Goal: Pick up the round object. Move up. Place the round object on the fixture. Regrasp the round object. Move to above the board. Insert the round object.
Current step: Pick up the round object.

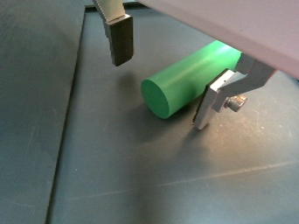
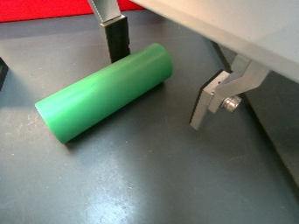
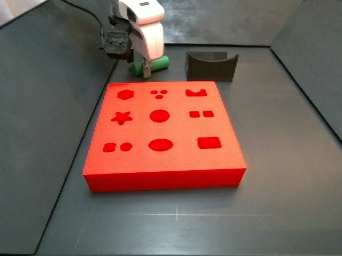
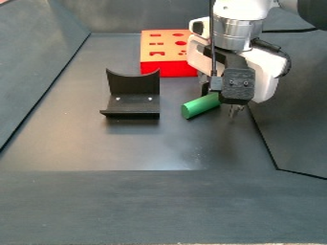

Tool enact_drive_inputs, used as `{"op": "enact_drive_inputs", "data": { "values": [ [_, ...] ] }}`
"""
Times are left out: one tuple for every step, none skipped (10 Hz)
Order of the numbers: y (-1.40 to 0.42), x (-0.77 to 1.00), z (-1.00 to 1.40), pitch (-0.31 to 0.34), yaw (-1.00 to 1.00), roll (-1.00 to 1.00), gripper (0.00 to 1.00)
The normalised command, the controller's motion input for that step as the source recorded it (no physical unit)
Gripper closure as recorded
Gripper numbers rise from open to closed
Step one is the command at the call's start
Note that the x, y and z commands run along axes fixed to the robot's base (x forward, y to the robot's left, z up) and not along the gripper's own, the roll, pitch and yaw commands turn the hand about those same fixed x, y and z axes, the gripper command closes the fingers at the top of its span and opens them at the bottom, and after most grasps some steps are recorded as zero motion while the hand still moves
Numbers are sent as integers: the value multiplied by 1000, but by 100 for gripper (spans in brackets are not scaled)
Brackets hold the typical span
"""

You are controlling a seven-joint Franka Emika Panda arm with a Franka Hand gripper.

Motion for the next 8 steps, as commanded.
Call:
{"op": "enact_drive_inputs", "data": {
  "values": [
    [-63, 0, 0, 0, 0, 0, 0],
    [0, 0, 0, 0, 0, 0, 100],
    [0, 0, 0, 0, 0, 0, 100],
    [0, 0, 0, 0, 0, 0, 100],
    [0, 0, 0, 0, 0, 0, 100],
    [0, 0, 0, 0, 0, 0, 100],
    [0, 0, 0, 0, 0, 0, 100],
    [0, 0, 0, 0, 0, 0, 100]
  ]
}}
